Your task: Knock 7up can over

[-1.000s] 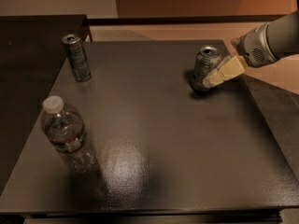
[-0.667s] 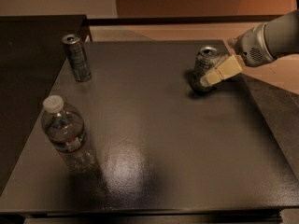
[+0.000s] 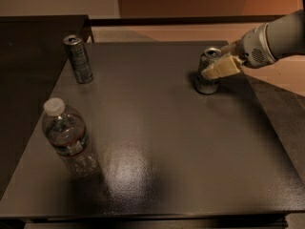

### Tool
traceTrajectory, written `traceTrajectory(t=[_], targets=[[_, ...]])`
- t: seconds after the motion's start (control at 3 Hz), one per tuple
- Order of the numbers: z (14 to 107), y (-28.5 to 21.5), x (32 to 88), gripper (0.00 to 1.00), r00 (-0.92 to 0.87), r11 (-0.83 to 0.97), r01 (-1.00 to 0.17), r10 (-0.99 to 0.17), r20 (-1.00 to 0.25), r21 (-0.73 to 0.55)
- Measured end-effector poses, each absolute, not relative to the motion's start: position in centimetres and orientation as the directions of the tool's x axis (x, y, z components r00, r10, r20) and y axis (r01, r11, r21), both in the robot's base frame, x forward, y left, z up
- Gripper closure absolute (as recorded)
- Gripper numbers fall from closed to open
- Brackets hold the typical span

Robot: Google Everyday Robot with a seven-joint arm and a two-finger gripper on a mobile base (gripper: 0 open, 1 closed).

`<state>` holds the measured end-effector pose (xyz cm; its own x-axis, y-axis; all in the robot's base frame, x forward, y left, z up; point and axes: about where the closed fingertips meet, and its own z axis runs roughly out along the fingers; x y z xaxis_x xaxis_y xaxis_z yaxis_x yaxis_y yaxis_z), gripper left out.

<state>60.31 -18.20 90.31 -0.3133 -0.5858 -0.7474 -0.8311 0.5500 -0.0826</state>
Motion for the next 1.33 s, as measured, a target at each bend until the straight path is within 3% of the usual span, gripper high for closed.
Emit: traceTrajectory(t=[0.67, 1.0, 1.33], targets=[[92.5, -17.9, 59.4, 0.88, -0.285, 0.513, -0.857, -0.555, -0.781, -0.052], [94.8, -17.8, 58.3, 1.00, -0.267, 0.464, -0.884, -0.604, -0.751, -0.059], [96.2, -17.5, 56.8, 1.00, -0.232, 0.381, -0.920, -0.716, -0.658, -0.089]])
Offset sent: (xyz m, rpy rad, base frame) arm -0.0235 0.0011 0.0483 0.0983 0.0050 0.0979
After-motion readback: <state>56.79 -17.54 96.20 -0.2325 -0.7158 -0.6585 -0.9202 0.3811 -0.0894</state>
